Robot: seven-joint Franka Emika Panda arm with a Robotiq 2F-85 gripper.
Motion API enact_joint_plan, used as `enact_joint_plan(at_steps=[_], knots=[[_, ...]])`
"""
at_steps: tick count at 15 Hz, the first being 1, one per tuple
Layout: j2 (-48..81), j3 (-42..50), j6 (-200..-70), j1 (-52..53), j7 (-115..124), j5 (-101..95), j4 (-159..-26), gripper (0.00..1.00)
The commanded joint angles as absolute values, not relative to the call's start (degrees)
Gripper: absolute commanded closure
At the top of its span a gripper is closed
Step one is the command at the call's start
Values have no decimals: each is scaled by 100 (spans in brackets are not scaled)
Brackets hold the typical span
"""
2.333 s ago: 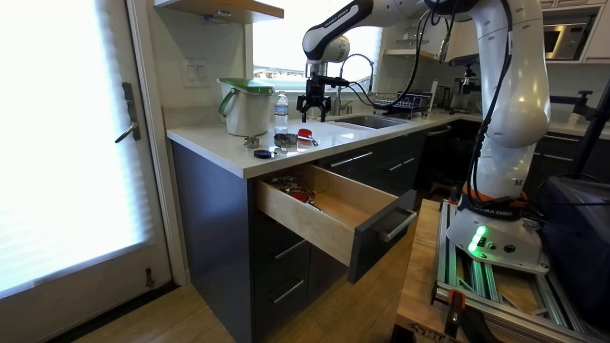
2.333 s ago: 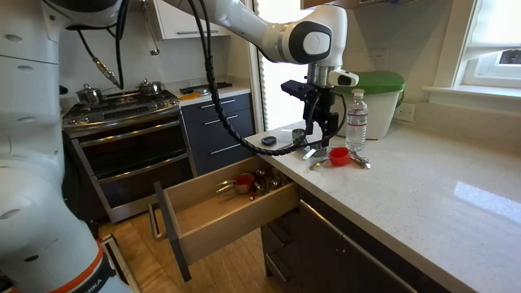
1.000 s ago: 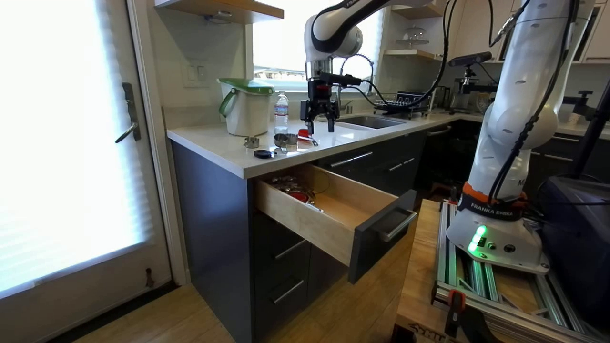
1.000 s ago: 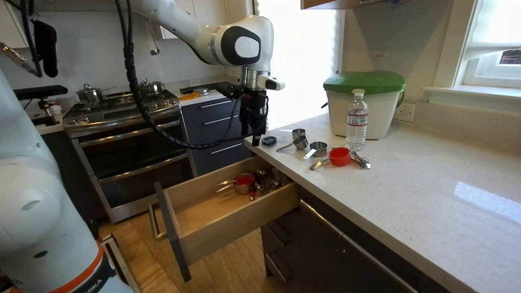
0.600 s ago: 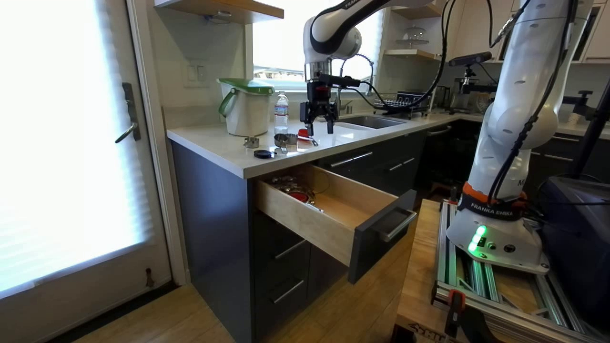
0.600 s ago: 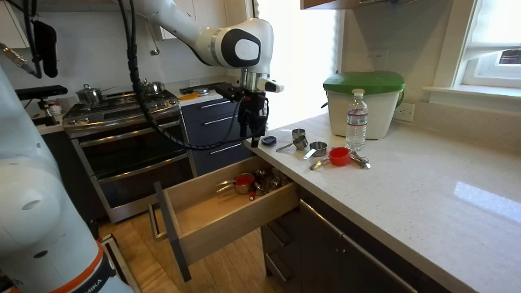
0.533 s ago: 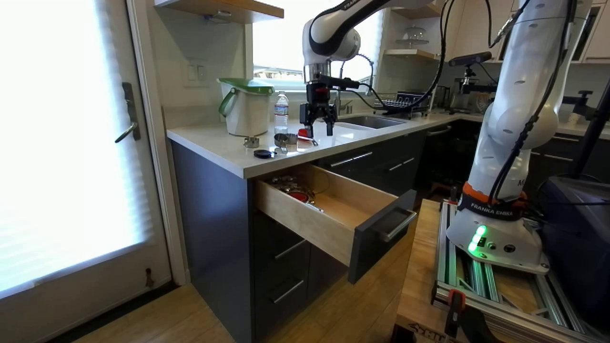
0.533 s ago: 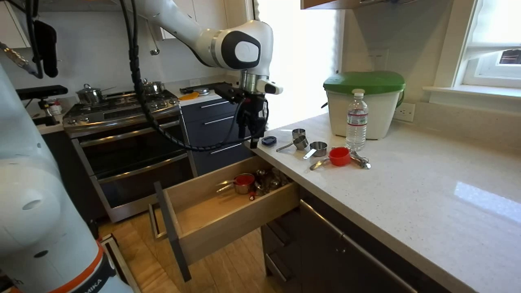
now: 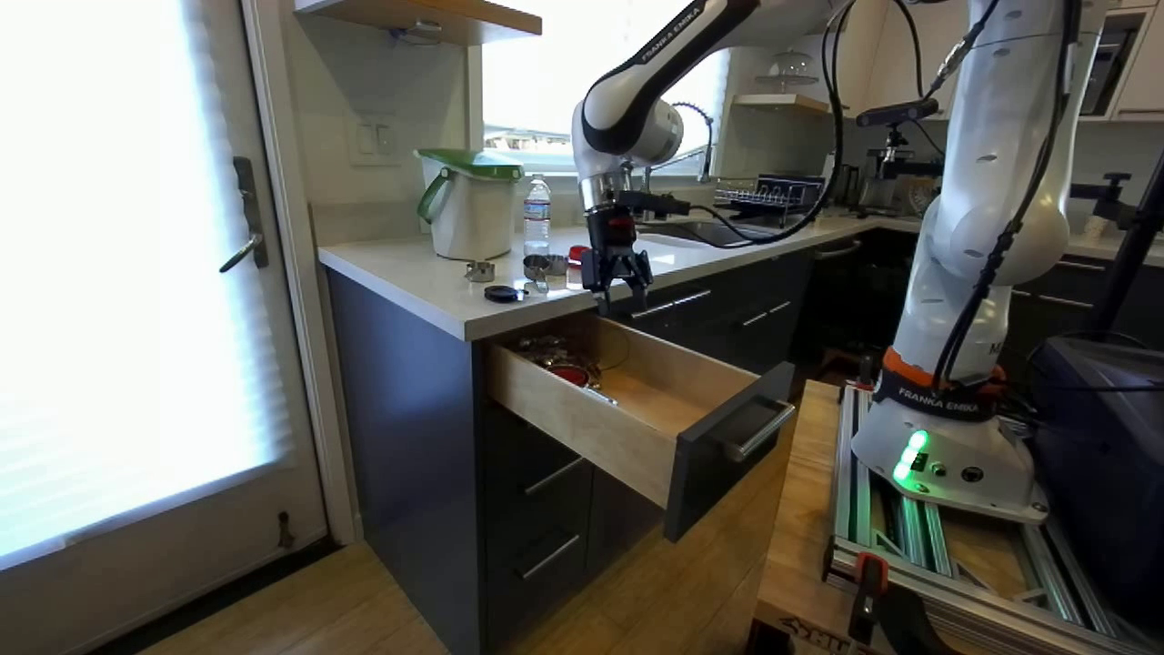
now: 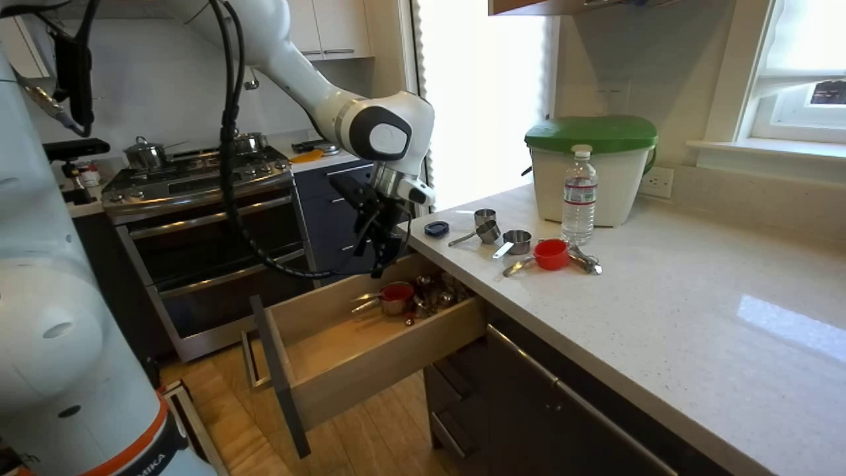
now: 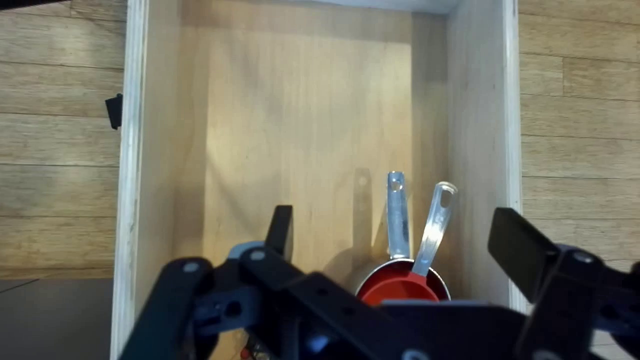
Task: Remove the orange pots from the drawer and put them on the counter
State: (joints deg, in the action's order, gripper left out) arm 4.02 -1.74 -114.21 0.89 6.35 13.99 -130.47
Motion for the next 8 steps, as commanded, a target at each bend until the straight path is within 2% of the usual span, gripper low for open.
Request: enact_joint_plan(at_steps=[1, 8], knots=[[501, -221, -11959, 145, 580, 1748, -13405, 0], [835, -492, -13032, 403, 816, 2046, -13648, 0]])
